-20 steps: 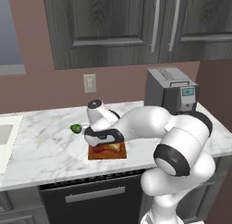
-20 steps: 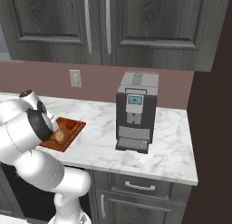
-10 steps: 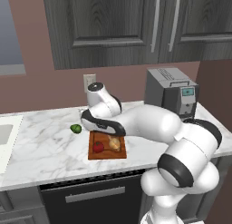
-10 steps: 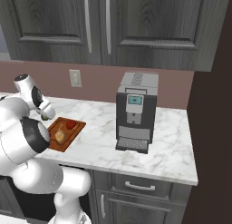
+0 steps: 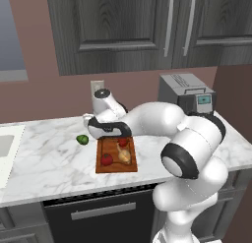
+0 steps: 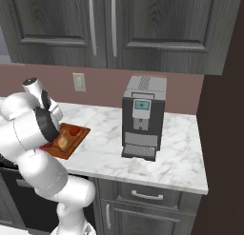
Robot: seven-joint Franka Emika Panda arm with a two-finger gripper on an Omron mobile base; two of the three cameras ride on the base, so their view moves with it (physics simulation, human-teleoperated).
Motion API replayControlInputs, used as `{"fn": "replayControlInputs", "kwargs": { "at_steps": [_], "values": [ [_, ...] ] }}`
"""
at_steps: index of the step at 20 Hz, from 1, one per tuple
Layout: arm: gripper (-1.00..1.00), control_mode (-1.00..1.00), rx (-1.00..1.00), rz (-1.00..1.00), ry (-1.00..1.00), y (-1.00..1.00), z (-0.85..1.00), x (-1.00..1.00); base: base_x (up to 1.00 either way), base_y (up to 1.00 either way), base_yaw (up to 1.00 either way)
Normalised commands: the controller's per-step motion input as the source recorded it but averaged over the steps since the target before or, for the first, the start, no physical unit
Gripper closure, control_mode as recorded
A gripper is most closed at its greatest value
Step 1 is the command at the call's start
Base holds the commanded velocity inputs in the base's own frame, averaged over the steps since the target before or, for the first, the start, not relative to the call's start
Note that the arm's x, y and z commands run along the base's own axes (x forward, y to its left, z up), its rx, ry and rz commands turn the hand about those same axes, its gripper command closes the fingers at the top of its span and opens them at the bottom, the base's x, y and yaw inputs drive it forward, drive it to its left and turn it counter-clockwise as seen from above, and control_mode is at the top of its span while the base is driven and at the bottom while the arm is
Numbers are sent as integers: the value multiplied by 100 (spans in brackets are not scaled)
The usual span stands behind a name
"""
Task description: Place the avocado, onion, tomato, and bell pepper on the cutting board.
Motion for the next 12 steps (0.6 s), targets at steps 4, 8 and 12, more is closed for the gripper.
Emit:
{"fn": "replayControlInputs", "kwargs": {
  "at_steps": [4,8,12],
  "values": [
    [-100,-100,9,5,0,23,-3,50,0,0,0],
    [-100,-100,8,3,0,10,1,9,0,0,0],
    [-100,-100,0,0,-1,7,-1,3,0,0,0]
  ]
}}
